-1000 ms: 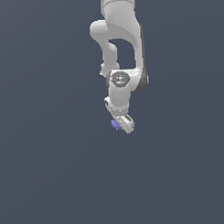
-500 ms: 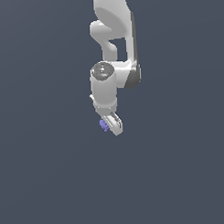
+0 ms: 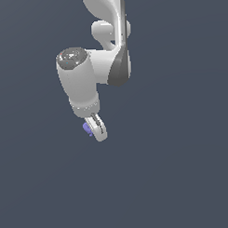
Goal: Pick up the object and move it to a goal position.
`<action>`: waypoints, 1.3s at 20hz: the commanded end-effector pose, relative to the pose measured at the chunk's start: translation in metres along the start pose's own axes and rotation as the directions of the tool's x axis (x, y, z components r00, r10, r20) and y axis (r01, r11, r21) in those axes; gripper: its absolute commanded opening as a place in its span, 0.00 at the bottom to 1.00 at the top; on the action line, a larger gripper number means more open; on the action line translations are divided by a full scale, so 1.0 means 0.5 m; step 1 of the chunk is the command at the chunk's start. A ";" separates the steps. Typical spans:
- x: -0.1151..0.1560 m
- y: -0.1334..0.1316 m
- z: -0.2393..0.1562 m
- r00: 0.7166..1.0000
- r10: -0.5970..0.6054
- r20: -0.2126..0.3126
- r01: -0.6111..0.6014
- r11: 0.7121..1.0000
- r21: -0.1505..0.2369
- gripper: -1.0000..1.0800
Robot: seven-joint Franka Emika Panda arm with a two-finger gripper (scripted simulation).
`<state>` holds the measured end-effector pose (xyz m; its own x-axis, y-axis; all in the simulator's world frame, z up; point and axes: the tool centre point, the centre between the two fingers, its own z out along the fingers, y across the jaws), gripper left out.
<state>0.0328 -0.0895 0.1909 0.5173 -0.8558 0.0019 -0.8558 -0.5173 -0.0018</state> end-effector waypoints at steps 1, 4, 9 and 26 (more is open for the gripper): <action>0.034 -0.003 -0.029 1.000 -0.001 0.001 0.001 1.000 -0.001 0.00; 0.070 -0.007 -0.058 1.000 -0.001 0.001 0.001 1.000 -0.001 0.00; 0.121 -0.014 -0.100 1.000 -0.002 0.001 0.002 1.000 -0.002 0.00; 0.184 -0.025 -0.149 1.000 -0.001 0.002 0.001 1.000 -0.002 0.00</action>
